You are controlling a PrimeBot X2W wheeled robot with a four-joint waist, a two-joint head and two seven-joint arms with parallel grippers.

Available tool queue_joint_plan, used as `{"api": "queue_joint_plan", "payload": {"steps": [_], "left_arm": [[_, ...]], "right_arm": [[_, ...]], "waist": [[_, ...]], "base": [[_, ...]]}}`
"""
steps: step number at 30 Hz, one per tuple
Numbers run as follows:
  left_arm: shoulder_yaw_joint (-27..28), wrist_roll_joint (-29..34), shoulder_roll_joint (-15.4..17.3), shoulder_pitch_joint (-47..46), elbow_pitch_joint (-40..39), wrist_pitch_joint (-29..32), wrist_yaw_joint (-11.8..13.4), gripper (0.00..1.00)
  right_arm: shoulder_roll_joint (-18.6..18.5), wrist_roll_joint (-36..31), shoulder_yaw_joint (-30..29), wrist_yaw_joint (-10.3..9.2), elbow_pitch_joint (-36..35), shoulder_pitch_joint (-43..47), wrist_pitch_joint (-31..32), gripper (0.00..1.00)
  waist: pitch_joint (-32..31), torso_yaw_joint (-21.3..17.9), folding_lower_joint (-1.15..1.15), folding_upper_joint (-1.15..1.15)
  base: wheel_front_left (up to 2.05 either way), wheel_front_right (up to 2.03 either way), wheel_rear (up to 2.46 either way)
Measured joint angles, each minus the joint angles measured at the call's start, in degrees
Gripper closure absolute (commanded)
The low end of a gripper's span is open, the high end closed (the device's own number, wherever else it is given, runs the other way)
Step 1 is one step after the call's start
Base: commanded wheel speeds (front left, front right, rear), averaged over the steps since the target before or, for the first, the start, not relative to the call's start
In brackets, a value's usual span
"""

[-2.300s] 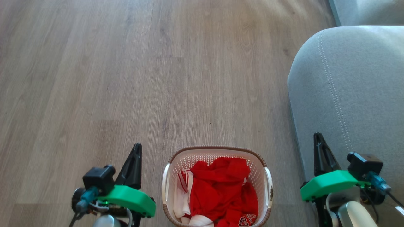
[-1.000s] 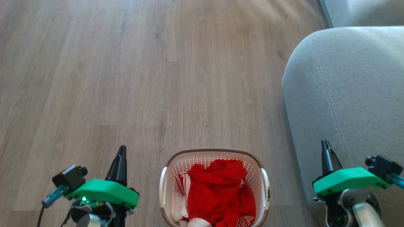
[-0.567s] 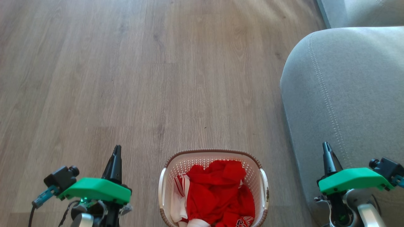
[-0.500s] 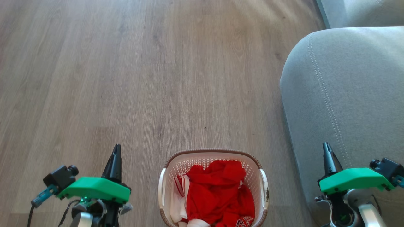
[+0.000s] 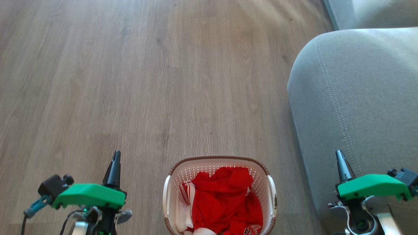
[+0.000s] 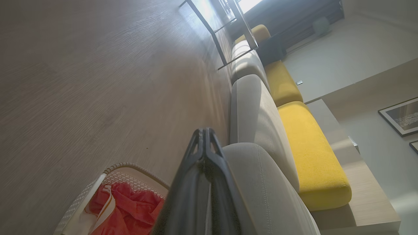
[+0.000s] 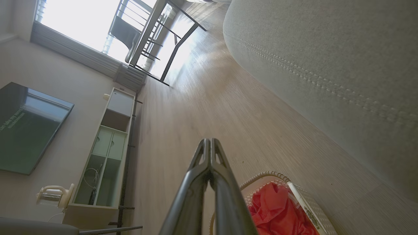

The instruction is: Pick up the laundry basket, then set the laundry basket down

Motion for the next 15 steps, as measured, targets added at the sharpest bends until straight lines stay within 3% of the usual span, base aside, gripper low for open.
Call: {"api": "queue_joint_plan", "payload": {"steps": [15], "left_arm": [[2.2,-8.9,0.0,-0.2,0.5,2.5,-0.5,1.0]], "right_arm": [[0.0,8.6,-1.6,0.0,0.6,0.0,2.5,1.0]], "waist": [[-0.4,-0.5,0.0,0.0]], "base": [[0.0,0.0,0.0]]}}
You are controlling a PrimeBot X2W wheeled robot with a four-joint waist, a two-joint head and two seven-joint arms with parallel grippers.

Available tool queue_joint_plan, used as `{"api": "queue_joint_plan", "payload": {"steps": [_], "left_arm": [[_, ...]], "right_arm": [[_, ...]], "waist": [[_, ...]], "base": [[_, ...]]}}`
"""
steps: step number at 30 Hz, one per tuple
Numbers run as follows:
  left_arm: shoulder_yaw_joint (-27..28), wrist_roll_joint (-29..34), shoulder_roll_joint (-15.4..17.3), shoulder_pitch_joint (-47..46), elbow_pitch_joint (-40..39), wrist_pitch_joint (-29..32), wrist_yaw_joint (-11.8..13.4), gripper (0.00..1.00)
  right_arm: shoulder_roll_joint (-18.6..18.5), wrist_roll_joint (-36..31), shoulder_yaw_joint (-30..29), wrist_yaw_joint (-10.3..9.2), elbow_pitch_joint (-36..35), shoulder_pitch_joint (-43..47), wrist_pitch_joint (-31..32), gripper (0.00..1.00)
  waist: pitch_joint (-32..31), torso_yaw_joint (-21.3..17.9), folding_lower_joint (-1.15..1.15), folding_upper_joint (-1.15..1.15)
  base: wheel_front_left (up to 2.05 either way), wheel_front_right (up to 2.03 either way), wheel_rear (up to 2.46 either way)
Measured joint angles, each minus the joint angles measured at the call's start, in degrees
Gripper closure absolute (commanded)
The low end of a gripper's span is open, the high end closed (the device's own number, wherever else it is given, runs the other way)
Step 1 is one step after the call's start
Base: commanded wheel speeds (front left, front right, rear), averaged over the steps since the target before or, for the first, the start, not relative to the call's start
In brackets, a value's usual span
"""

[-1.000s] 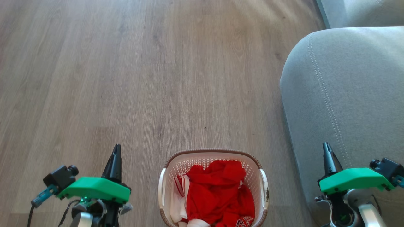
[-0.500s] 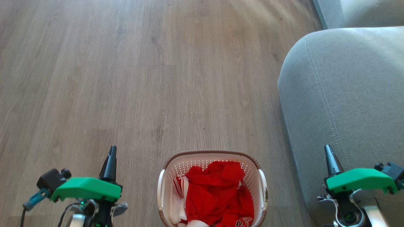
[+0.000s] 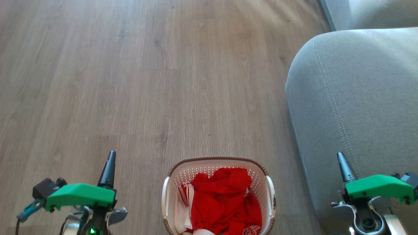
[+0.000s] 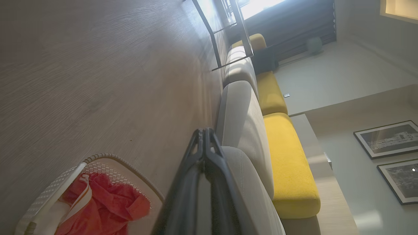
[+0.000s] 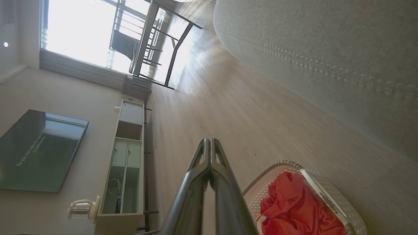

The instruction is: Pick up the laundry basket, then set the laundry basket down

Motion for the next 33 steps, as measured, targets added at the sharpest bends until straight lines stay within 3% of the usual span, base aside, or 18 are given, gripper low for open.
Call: {"api": "queue_joint_plan", "payload": {"steps": [33], "left_arm": [[5.2,-19.1,0.0,-1.1,1.4,5.4,-1.2,1.0]], "right_arm": [[0.0,18.5,-3.4,0.0,1.4,-0.8,5.2,1.0]], "waist": [[-0.8,-1.1,0.0,0.0]], "base": [[0.0,0.0,0.0]]}}
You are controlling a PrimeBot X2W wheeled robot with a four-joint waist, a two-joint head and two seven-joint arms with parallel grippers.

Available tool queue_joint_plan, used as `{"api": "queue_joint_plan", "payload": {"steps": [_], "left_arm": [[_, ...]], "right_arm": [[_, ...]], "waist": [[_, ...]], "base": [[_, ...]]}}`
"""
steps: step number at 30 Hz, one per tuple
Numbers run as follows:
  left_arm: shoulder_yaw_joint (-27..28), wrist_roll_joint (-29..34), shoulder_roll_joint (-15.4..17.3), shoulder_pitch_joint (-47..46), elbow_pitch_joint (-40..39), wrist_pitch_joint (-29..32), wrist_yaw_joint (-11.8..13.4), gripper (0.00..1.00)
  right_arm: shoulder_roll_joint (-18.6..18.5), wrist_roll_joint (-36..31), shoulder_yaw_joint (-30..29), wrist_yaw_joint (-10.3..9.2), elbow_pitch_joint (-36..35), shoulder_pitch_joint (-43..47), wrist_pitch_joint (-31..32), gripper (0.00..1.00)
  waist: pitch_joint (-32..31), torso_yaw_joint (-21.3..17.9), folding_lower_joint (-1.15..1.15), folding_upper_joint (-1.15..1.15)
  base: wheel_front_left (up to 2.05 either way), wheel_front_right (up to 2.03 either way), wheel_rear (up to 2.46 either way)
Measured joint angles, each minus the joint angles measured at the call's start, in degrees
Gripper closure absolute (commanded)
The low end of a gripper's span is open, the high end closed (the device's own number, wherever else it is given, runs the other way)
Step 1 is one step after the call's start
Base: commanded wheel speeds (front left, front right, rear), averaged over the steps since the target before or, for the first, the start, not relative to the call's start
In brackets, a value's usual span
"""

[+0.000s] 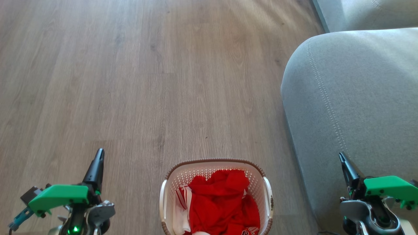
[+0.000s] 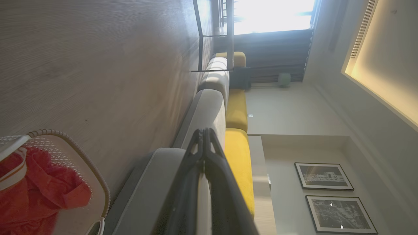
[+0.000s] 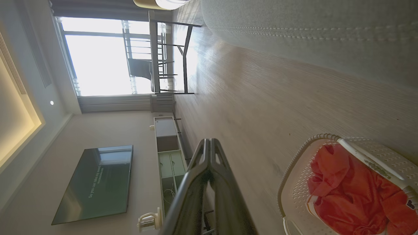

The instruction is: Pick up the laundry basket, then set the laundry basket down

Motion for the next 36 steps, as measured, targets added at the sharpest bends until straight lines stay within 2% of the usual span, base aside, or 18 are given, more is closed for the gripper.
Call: {"api": "queue_joint_plan", "payload": {"steps": [9,36], "left_arm": [[1.5,-4.4,0.0,0.0,0.3,1.2,-0.5,1.0],[1.8,-4.4,-0.2,0.0,0.3,1.6,-0.5,1.0]], "right_arm": [[0.0,4.3,-0.7,0.0,0.3,0.0,1.2,1.0],[0.1,4.3,-1.2,0.0,0.3,0.0,1.7,1.0]], "waist": [[-0.2,-0.2,0.0,0.0],[-0.2,-0.2,0.0,0.0]], "base": [[0.0,0.0,0.0],[0.0,0.0,0.0]]}}
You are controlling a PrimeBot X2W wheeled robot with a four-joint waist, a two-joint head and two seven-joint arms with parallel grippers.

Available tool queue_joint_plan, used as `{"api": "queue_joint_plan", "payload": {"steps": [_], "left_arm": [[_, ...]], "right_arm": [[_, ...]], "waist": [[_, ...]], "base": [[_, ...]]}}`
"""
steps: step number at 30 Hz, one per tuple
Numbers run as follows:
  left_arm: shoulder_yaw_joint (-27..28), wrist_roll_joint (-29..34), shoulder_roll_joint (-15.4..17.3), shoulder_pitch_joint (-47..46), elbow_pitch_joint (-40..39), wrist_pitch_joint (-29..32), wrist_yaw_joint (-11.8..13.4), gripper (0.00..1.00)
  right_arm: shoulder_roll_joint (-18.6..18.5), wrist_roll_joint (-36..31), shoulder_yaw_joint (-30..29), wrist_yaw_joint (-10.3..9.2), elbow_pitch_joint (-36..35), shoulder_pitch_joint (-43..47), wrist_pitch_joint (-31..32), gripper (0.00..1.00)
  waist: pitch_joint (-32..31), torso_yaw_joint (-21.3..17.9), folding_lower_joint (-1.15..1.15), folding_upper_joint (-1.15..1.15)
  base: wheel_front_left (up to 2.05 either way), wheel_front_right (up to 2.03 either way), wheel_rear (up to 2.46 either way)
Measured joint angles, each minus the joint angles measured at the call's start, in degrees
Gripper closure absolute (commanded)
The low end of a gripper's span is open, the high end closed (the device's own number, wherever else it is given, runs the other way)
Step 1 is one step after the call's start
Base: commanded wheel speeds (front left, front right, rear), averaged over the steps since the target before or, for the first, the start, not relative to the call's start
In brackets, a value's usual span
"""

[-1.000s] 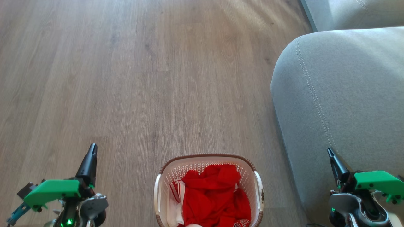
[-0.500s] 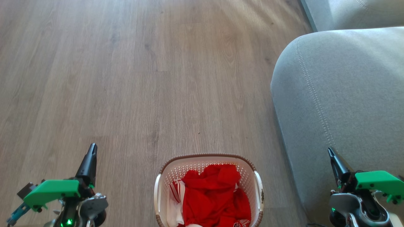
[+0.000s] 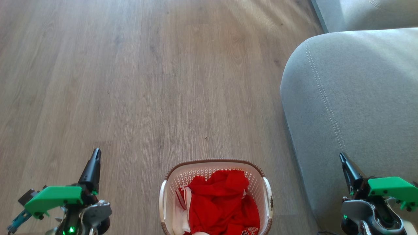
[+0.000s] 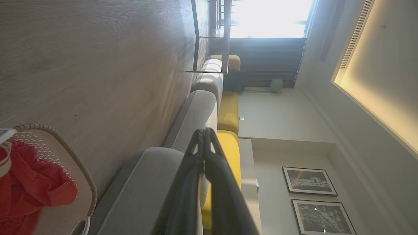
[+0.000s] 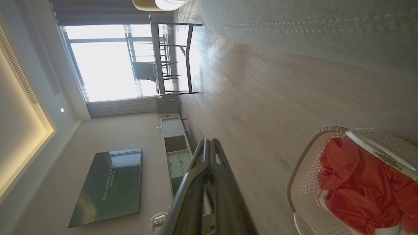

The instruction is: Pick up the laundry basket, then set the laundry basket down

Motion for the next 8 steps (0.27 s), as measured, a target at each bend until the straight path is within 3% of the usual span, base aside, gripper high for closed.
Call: {"api": "queue_joint_plan", "payload": {"steps": [8], "left_arm": [[0.1,0.0,-0.1,0.0,0.0,0.1,0.0,1.0]], "right_arm": [[0.0,0.0,-0.1,0.0,0.0,0.0,0.0,1.0]], "waist": [[0.0,0.0,0.0,0.0]], "base": [[0.0,0.0,0.0]]}}
